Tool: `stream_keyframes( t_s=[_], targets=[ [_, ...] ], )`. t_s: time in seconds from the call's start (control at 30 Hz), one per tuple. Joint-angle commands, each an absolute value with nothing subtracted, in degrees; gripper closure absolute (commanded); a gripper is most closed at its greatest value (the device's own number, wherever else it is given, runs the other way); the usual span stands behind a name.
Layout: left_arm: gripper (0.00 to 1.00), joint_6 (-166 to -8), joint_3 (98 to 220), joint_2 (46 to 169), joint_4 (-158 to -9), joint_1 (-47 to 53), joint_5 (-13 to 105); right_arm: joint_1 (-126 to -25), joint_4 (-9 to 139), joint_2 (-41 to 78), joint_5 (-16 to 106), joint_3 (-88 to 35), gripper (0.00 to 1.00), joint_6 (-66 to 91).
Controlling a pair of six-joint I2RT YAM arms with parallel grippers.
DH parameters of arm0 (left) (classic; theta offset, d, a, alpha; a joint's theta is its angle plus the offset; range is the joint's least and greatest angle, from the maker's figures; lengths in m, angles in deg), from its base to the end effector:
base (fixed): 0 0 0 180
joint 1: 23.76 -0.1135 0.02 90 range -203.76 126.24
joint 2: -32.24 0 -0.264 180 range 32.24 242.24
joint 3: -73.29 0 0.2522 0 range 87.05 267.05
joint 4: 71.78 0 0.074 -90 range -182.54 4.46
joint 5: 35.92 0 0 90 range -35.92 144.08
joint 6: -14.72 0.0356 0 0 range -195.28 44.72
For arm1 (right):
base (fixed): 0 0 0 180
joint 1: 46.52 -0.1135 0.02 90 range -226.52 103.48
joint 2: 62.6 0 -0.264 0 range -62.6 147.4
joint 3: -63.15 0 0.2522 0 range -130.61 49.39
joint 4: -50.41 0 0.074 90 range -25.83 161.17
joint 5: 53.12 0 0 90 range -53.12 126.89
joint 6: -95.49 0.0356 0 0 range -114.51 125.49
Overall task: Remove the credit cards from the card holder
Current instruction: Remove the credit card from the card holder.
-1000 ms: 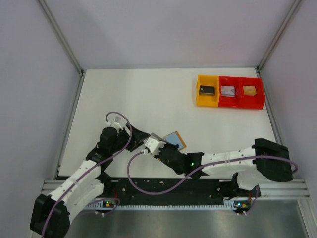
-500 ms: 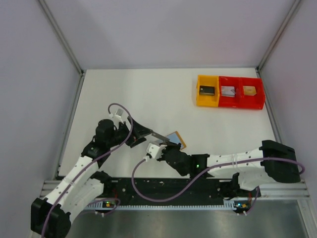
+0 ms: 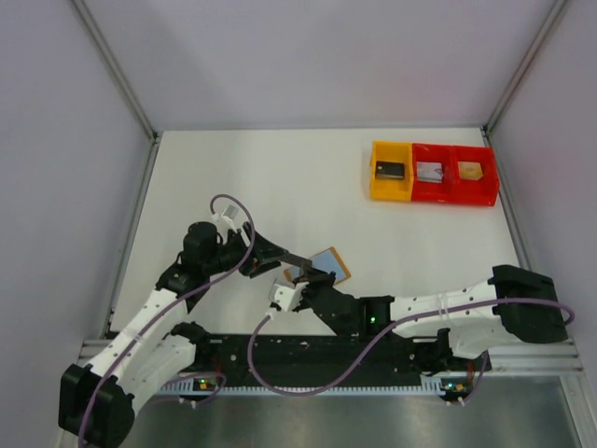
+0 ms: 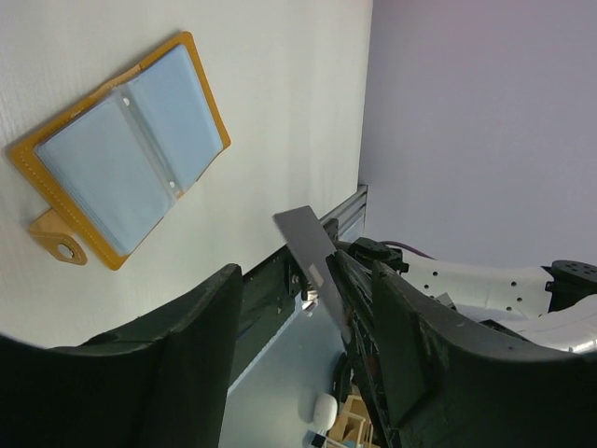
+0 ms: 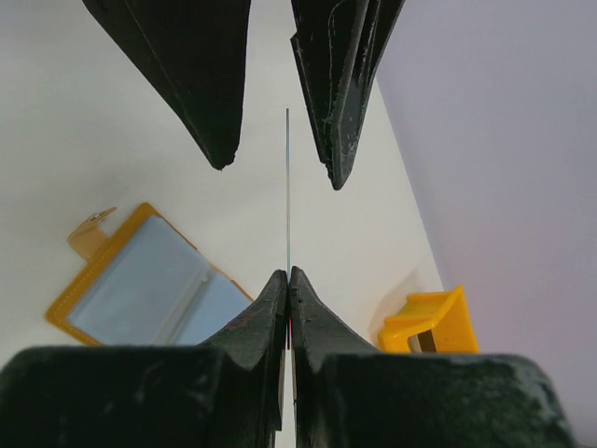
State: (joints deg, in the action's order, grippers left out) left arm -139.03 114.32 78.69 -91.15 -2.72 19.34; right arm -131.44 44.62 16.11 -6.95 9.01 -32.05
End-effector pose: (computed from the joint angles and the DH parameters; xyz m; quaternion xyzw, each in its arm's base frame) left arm 0.1634 -0.0846 0.2377 -0.1429 0.8074 -0.5325 0.2102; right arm 0.0504 0.2887 0.2354 -0.5566 0.5535 -0.0608 0.6166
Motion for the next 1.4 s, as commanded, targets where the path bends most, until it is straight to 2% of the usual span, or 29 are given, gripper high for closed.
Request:
stream_keyframes(
  t_s=[0.0,0.1,0.2,0.43,0.53,0.63,0.83,0.93,1.03,1.1,1.23,1.37],
  targets=[
    [0.39,-137.9,115.5,78.7,-88.2,-3.0,19.3,-133.6,40.2,13.9,-8.2,9.2,1.0,-35.6],
    [0.41,-137.8,115.5,79.5,-87.7,-2.9,19.1,-134.4,39.8,13.7,-8.2,9.3,1.0,-36.2],
    [0.47,-138.0,115.4,80.4,-86.7,-2.9,18.0,-134.8,39.1,13.6,-8.4,9.5,1.0,-36.7],
    [0.74,-137.9,115.1,79.8,-86.4,-3.1,18.0,-134.9,35.6,13.9,-8.9,11.0,1.0,-38.2],
    [0.98,-137.8,114.9,78.9,-87.0,-3.5,19.1,-135.0,35.4,13.9,-9.3,11.1,1.0,-37.7],
    [1.0,-138.3,114.3,77.1,-86.2,-3.5,20.8,-134.9,35.6,13.6,-10.7,10.5,0.99,-33.0],
    [1.0,-142.4,110.4,69.3,-82.7,-3.5,25.5,-131.6,42.9,9.2,-9.4,8.1,0.61,-9.6],
    [1.0,-146.6,106.4,63.9,-78.9,-3.5,28.9,-128.0,45.4,4.0,-6.1,9.8,0.34,6.8],
    [1.0,-150.2,102.6,58.1,-76.0,-3.1,33.9,-123.8,45.6,-2.6,-2.1,14.1,0.16,22.1],
    [1.0,-152.3,100.6,53.7,-74.5,-2.4,38.0,-121.2,44.4,-8.0,-0.3,18.1,0.1,32.1],
    [1.0,-154.7,98.2,48.6,-71.5,-0.1,45.2,-118.3,37.0,-15.4,3.7,26.0,0.12,47.3],
    [1.0,-156.1,97.3,49.6,-65.3,2.7,48.4,-118.1,27.9,-16.0,5.2,30.5,0.13,55.5]
  ],
)
